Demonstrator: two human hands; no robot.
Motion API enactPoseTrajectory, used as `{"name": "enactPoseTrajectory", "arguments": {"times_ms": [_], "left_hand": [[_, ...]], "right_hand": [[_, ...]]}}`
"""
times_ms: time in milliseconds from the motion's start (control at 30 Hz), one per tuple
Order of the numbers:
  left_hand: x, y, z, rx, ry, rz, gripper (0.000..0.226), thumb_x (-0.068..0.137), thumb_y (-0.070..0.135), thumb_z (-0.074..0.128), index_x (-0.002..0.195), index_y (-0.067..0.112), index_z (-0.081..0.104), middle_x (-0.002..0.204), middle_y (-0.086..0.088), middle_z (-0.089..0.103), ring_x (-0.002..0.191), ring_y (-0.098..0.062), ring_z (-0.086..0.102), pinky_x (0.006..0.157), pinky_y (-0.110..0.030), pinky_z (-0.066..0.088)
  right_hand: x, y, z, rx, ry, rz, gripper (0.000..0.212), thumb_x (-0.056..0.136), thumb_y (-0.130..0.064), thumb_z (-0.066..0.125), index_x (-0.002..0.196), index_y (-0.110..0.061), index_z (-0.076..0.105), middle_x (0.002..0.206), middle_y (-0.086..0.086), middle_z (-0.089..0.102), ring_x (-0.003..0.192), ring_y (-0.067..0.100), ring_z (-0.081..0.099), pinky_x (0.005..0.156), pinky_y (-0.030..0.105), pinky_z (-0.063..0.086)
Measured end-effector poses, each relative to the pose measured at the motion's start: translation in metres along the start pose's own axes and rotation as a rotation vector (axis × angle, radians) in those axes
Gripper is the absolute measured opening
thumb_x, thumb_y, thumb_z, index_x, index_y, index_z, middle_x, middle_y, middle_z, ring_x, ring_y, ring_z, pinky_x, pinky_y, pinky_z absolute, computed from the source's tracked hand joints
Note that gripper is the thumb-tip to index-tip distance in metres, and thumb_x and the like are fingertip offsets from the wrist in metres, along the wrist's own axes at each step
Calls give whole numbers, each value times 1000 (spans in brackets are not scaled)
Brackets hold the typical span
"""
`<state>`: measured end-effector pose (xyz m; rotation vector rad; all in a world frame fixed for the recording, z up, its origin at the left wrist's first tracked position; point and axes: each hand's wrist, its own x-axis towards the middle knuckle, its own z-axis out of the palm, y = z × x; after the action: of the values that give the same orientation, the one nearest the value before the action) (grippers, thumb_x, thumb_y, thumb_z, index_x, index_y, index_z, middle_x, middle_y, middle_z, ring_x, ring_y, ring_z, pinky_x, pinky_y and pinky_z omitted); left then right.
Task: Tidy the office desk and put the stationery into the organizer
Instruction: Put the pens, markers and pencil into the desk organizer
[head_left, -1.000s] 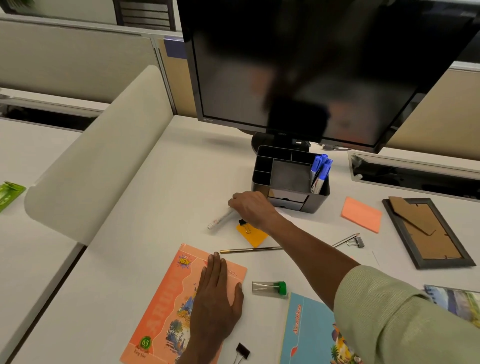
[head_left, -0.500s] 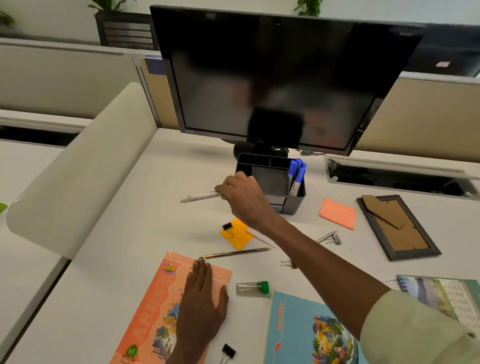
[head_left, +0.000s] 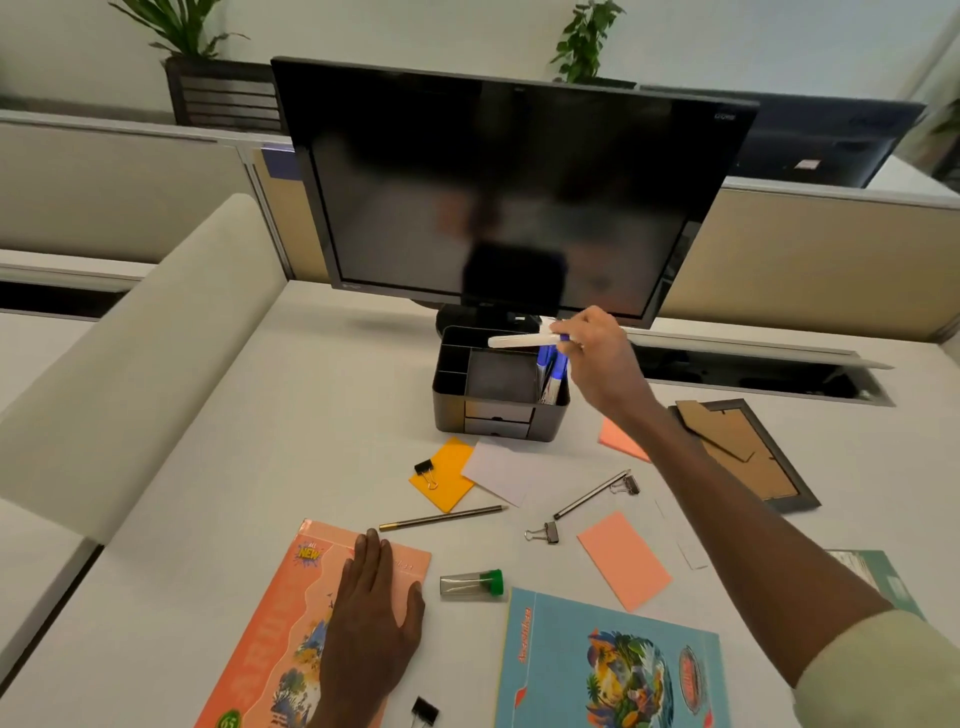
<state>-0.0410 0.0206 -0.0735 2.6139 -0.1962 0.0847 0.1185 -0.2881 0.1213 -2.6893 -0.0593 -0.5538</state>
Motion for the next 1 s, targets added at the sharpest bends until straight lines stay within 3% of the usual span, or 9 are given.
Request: {"name": "enactPoseTrajectory", "arguments": {"times_ms": [100,233,333,467,633,767,1000], "left_hand": [[1,-1,1,-4,8,0,80,88,52,33,148,1,24,158,-7,22,148,-20,20,119,-36,18],[1,-1,0,-4,-4,4,80,88,52,33,148,0,27,158,-8,23,148,-20,19,120,-35,16],[1,-1,1,-8,-5,3,79,88,51,35,147,0,27,158,-8,24,148,-21,20,120,-32,14],[1,-3,3,3,-7,6,79,88,51,35,148,0,26,158,-8,24,148,-22,20,119,-39,21],[1,-6,6,13,-1,12,78,88,50,37,147,0,28,157,-9,26,147,-23,22,118,-39,22],[1,-6,6,5,-3,3,78,88,50,37,148,2,26,158,-8,25,148,-21,21,120,-31,14],[0,-4,4,-9,2,-5,78,88,51,37,149,2,27,158,-7,24,148,-20,20,121,-23,5]], "right_hand": [[4,12,-15,18,3,69,22,92,-7,57,111,-5,68,103,10,61,87,14,50,73,17,37],[4,20,-22,63,26,149,14,90,-10,62,102,-8,68,104,8,63,84,10,50,63,5,29],[3,21,-20,111,26,183,11,88,-8,64,99,-9,64,99,6,64,78,11,53,59,8,32],[1,24,-9,160,7,226,21,87,-7,66,107,-11,59,87,3,61,65,7,53,54,12,35],[6,29,15,140,-54,260,30,90,-8,62,118,-13,55,92,6,64,73,14,58,58,19,43],[14,30,36,45,-161,294,33,92,-2,54,125,-9,54,104,15,65,80,20,58,72,37,53],[25,33,55,25,-201,343,40,89,-6,62,128,-7,54,114,15,61,87,19,55,72,25,42]]}}
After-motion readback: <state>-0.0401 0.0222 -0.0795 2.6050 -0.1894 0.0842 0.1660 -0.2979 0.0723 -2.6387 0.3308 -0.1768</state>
